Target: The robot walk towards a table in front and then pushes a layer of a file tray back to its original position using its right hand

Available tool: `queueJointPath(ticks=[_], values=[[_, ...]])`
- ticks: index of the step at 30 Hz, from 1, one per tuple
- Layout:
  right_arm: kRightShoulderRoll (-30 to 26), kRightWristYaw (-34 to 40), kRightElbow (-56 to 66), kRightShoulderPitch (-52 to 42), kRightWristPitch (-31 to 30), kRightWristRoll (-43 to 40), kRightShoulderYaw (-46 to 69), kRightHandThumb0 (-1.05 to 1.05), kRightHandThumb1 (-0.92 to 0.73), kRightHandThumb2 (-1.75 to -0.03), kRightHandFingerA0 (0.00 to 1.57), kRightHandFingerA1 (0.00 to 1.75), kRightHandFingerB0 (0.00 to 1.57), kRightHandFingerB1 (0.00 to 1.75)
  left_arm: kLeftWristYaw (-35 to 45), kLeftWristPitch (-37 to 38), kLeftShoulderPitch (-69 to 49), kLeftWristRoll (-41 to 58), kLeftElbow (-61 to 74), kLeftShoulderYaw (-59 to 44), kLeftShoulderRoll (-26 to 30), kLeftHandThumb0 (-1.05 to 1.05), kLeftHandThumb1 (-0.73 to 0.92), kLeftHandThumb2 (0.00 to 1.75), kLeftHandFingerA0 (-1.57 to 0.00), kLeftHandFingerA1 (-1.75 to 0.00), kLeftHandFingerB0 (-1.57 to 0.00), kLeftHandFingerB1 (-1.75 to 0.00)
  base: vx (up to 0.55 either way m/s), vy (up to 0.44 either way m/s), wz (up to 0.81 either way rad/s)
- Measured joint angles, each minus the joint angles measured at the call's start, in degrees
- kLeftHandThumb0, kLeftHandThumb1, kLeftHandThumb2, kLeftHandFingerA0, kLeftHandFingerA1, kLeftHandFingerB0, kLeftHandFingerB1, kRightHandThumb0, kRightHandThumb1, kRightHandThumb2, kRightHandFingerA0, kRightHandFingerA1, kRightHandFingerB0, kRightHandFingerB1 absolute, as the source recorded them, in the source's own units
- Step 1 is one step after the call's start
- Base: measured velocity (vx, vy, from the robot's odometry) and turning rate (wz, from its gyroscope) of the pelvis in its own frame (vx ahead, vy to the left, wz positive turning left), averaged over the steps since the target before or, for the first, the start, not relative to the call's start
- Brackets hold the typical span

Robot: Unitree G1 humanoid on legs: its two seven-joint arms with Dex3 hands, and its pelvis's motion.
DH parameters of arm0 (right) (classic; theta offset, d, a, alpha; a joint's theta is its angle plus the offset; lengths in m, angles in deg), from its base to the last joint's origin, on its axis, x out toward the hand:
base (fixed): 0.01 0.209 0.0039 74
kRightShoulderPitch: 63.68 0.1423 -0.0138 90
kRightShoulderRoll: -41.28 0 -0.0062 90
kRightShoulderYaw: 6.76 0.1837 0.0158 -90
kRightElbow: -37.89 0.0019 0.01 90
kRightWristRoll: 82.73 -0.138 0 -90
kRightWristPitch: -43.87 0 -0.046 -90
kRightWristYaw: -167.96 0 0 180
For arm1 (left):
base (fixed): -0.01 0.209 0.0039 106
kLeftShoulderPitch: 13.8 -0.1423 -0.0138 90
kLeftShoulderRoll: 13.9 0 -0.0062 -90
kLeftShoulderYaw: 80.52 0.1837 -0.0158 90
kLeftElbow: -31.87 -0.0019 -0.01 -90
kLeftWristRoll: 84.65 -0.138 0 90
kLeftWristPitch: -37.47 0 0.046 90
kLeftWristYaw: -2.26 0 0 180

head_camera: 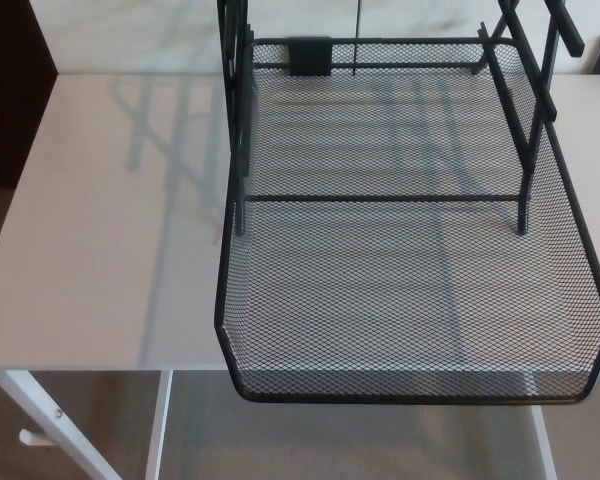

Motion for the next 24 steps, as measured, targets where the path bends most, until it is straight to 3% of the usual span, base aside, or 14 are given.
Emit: queueJointPath(ticks=[5, 12, 13, 14, 15, 17, 18, 24], values=[[2.29, 1.02, 6.83, -0.11, 0.52, -0.93, 1.43, -0.41, -0.6, -0.59, 0.42, 0.42, 0.4, 0.34, 0.31, -1.5, 0.03, 0.0, 1.28, -0.01, 0.07, -0.32, 0.56, 0.56, -0.76, -0.71, -0.59, -0.7, 0.0, 0.0, 0.0], [13.72, 3.44, 7.28, 5.74, 2.72, 5.57, 5.86, -0.39, -0.6, -0.58, 0.27, 0.39, 0.32, 0.32, 0.48, -2.26, -0.17, 0.0, 2.37, 0.02, 0.08, -0.33, 0.54, 0.55, -0.77, -0.71, -0.59, -0.7, 0.0, 0.0, 0.0], [15.26, 3.76, 6.67, 7.32, 3.1, 6.58, 6.84, -0.45, -0.54, -0.68, 0.22, 0.43, 0.25, 0.37, 0.48, -2.26, -0.16, 0.0, 2.37, 0.03, 0.08, -0.34, 0.54, 0.55, -0.77, -0.7, -0.59, -0.7, 0.0, 0.0, 0.0], [16.66, 4.08, 6.06, 8.84, 3.44, 7.63, 7.86, -0.41, -0.61, -0.6, 0.11, 0.3, 0.2, 0.29, 0.48, -2.26, -0.16, 0.0, 2.37, 0.05, 0.08, -0.33, 0.54, 0.55, -0.77, -0.7, -0.6, -0.69, 0.0, 0.0, 0.0], [17.71, 4.35, 5.57, 10.11, 3.73, 8.45, 8.68, -0.46, -0.55, -0.68, 0.08, 0.2, 0.13, 0.32, 0.48, -2.25, -0.18, 0.0, 2.37, 0.06, 0.07, -0.33, 0.55, 0.55, -0.77, -0.7, -0.6, -0.7, 0.0, 0.0, 0.0], [19.43, 4.96, 4.77, 12.55, 4.0, 10.18, 10.08, -0.45, -0.58, -0.58, 0.0, 0.2, 0.09, 0.25, 0.47, -2.25, -0.19, 0.0, 2.38, 0.1, 0.06, -0.34, 0.55, 0.55, -0.77, -0.7, -0.6, -0.69, 0.0, 0.0, 0.0], [20.23, 5.39, 4.44, 14.0, 4.04, 11.36, 10.9, -0.59, -0.41, -0.73, 0.0, 0.07, 0.02, 0.17, 0.47, -2.25, -0.18, 0.0, 2.38, 0.12, 0.06, -0.34, 0.55, 0.55, -0.78, -0.7, -0.6, -0.69, 0.0, 0.0, 0.0], [21.9, 7.7, 2.99, 20.33, 3.8, 16.74, 12.77, -0.62, -0.4, -0.72, 0.0, 0.04, 0.0, 0.14, 0.47, -2.25, -0.12, 0.0, 2.38, 0.27, 0.05, -0.34, 0.55, 0.55, -0.77, -0.7, -0.6, -0.68, 0.0, 0.0, 0.0]])
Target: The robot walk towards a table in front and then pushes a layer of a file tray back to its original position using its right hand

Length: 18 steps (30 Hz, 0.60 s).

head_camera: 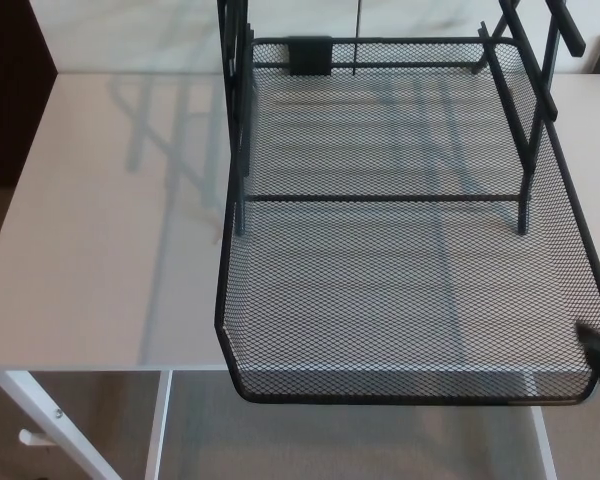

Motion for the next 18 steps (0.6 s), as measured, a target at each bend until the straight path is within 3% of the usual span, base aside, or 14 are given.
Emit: queueJointPath(ticks=[3, 18], values=[[0.09, 1.21, -0.74, 2.91, -0.45, 2.53, 0.25, -0.68, -0.42, -0.73, 0.0, 0.0, 0.0, 0.07, -0.01, 0.0, 0.01, -0.01, 0.0, 0.14, 0.0, -0.37, 0.53, 0.56, -0.78, -0.69, -0.6, -0.67, 0.0, 0.0, 0.0], [0.05, 6.74, -4.48, 14.81, -5.11, 16.69, -1.63, -0.73, -0.45, -0.76, 0.0, 0.0, 0.0, 0.05, -0.05, 0.0, 0.22, -0.04, 0.1, 0.78, 0.0, -0.39, 0.53, 0.55, -0.82, -0.68, -0.6, -0.65, 0.0, 0.0, 0.0]])
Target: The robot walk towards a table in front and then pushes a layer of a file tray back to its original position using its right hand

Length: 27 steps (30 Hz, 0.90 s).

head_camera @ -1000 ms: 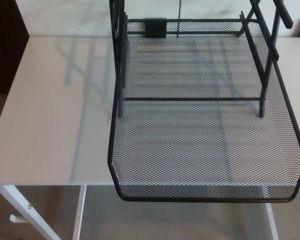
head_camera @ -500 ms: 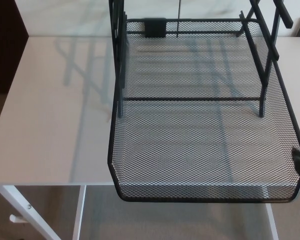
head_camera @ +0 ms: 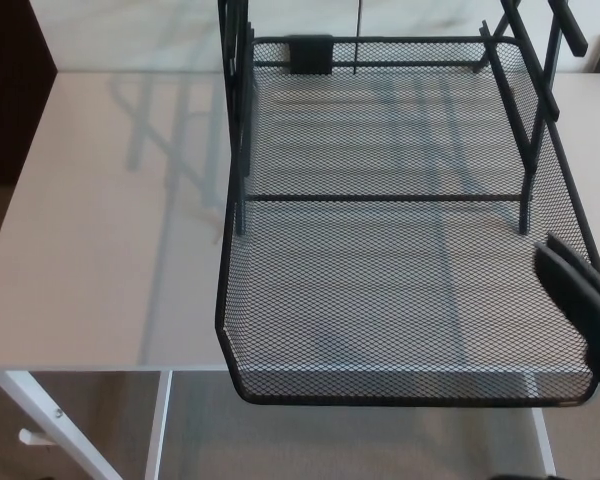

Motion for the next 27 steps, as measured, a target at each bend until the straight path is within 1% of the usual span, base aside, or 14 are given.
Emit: queueJointPath(ticks=[2, 3, 6, 7, 9, 10, 11, 14, 18, 19, 20, 22, 23, 27], values=[[-0.03, 0.62, -0.6, 1.19, -0.8, 2.08, -0.61, -0.71, -0.43, -0.73, 0.0, 0.0, 0.0, 0.06, 0.0, 0.0, 0.02, 0.0, 0.0, 0.04, 0.0, -0.38, 0.53, 0.55, -0.82, -0.68, -0.59, -0.66, 0.0, 0.0, 0.0], [-0.07, 0.97, -0.96, 1.9, -1.26, 3.23, -0.92, -0.66, -0.51, -0.56, 0.0, 0.0, 0.0, 0.0, 0.0, 0.0, 0.03, 0.0, 0.0, 0.07, 0.0, -0.38, 0.53, 0.55, -0.82, -0.68, -0.59, -0.66, 0.0, 0.0, 0.0], [-0.2, 1.9, -1.99, 3.36, -2.37, 5.9, -1.85, -0.68, -0.52, -0.56, 0.0, 0.0, 0.0, 0.0, 0.0, 0.0, 0.05, 0.0, 0.01, 0.11, 0.0, -0.37, 0.53, 0.55, -0.82, -0.67, -0.59, -0.65, 0.0, 0.0, 0.0], [-0.25, 2.34, -2.53, 4.02, -2.93, 7.12, -2.37, -0.66, -0.48, -0.65, 0.0, 0.0, 0.0, 0.0, 0.0, 0.0, 0.1, 0.0, 0.02, 0.13, 0.0, -0.38, 0.53, 0.55, -0.83, -0.69, -0.59, -0.65, 0.0, 0.0, 0.0], [-0.35, 2.96, -3.11, 4.91, -3.73, 8.99, -3.17, -0.65, -0.48, -0.64, 0.0, 0.0, 0.0, 0.0, 0.0, 0.0, 0.18, 0.0, 0.02, 0.16, 0.0, -0.36, 0.54, 0.55, -0.82, -0.7, -0.59, -0.66, 0.0, 0.0, 0.0], [-0.42, 3.41, -3.52, 5.49, -4.28, 10.24, -3.7, -0.66, -0.51, -0.56, 0.0, 0.0, 0.0, 0.0, 0.0, 0.0, 0.25, 0.0, 0.02, 0.19, 0.0, -0.38, 0.54, 0.55, -0.81, -0.69, -0.58, -0.66, 0.0, 0.0, 0.0], [-0.47, 3.73, -3.89, 5.98, -4.71, 11.18, -4.1, -0.65, -0.48, -0.66, 0.0, 0.0, 0.0, 0.0, 0.0, 0.0, 0.3, 0.0, 0.03, 0.21, 0.0, -0.39, 0.54, 0.56, -0.8, -0.69, -0.57, -0.67, 0.0, 0.0, 0.0], [-0.75, 4.8, -5.28, 7.37, -6.15, 14.4, -5.54, -0.67, -0.42, -0.69, 0.0, 0.0, 0.0, 0.0, 0.0, 0.0, 0.55, 0.0, 0.03, 0.31, 0.0, -0.36, 0.54, 0.55, -0.81, -0.7, -0.58, -0.67, 0.0, 0.0, 0.0], [-1.03, 6.15, -7.16, 9.11, -8.09, 18.35, -7.35, -0.64, -0.48, -0.66, 0.0, 0.0, 0.0, 0.0, 0.01, 0.0, 0.84, 0.01, 0.05, 0.39, 0.0, -0.34, 0.55, 0.56, -0.78, -0.68, -0.59, -0.67, 0.0, 0.0, 0.0], [-1.09, 6.39, -7.5, 9.4, -8.46, 19.14, -7.72, -0.65, -0.53, -0.56, 0.0, 0.0, 0.0, 0.0, 0.0, 0.0, 0.89, 0.0, 0.06, 0.4, 0.0, -0.35, 0.56, 0.55, -0.79, -0.69, -0.58, -0.68, 0.0, 0.0, 0.0], [-1.22, 6.82, -8.11, 9.98, -9.16, 20.51, -8.34, -0.64, -0.48, -0.66, 0.0, 0.0, 0.0, 0.0, 0.0, 0.0, 1.0, 0.0, 0.07, 0.42, 0.0, -0.35, 0.56, 0.55, -0.79, -0.69, -0.58, -0.68, 0.0, 0.0, 0.0], [-1.37, 7.35, -8.96, 10.81, -10.07, 22.34, -9.23, -0.64, -0.48, -0.66, 0.0, 0.0, 0.0, 0.0, 0.0, 0.0, 1.16, 0.0, 0.1, 0.46, 0.0, -0.36, 0.56, 0.55, -0.79, -0.7, -0.58, -0.68, 0.0, 0.0, 0.0], [-1.51, 7.73, -9.49, 11.32, -10.76, 23.72, -9.87, -0.63, -0.52, -0.56, 0.0, 0.0, 0.0, 0.0, 0.0, 0.0, 1.24, 0.0, 0.14, 0.48, 0.0, -0.35, 0.56, 0.55, -0.79, -0.7, -0.58, -0.68, 0.0, 0.0, 0.0], [-1.95, 8.66, -10.66, 12.5, -12.51, 27.21, -11.57, -0.63, -0.53, -0.56, 0.0, 0.0, 0.0, 0.0, 0.01, -0.01, 1.41, 0.0, 0.2, 0.53, 0.0, -0.36, 0.55, 0.55, -0.79, -0.69, -0.58, -0.68, 0.0, 0.0, 0.0]])
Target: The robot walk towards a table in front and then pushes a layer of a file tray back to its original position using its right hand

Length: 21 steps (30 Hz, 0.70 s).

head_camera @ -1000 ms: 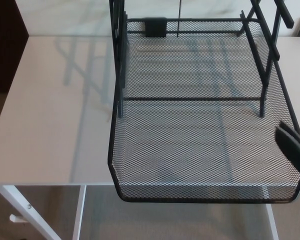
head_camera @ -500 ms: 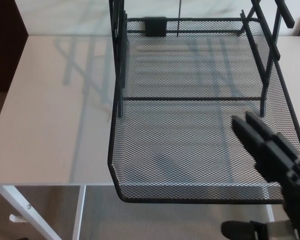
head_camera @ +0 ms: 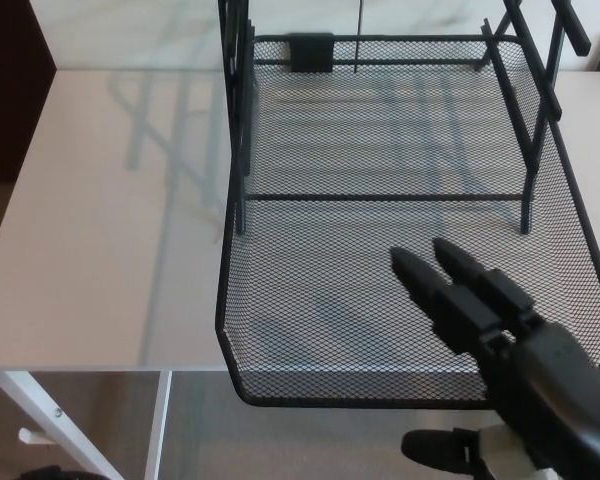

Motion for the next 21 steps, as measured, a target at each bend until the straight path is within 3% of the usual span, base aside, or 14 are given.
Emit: queueJointPath(ticks=[11, 12, 13, 21], values=[[-2.36, 4.2, -2.63, 4.03, -5.29, 11.66, -5.17, -0.63, -0.55, -0.57, 0.0, 0.0, 0.0, 0.0, 0.01, -0.01, 0.91, -0.03, 1.34, 0.36, 0.03, -0.35, 0.53, 0.56, -0.8, -0.68, -0.59, -0.66, 0.0, 0.0, 0.0], [-2.58, 4.51, -2.77, 4.28, -5.63, 12.49, -5.48, -0.62, -0.56, -0.58, 0.0, 0.0, 0.0, 0.0, 0.01, -0.02, 0.99, -0.03, 1.47, 0.42, 0.04, -0.35, 0.53, 0.55, -0.8, -0.67, -0.59, -0.66, 0.0, 0.0, 0.0], [-2.9, 4.94, -2.91, 4.67, -6.12, 13.57, -5.92, -0.59, -0.49, -0.7, 0.0, 0.0, 0.0, 0.0, 0.01, -0.02, 1.09, -0.03, 1.64, 0.5, 0.05, -0.35, 0.53, 0.56, -0.79, -0.66, -0.59, -0.66, 0.0, 0.0, 0.0], [-4.59, 7.66, -3.49, 7.6, -10.94, 21.74, -8.99, -0.68, -0.47, -0.72, 0.0, 0.0, 0.0, 0.01, 0.06, -0.39, 1.42, -0.06, 2.81, 0.66, 0.38, -0.34, 0.54, 0.56, -0.79, -0.67, -0.6, -0.67, 0.0, 0.0, 0.0]])
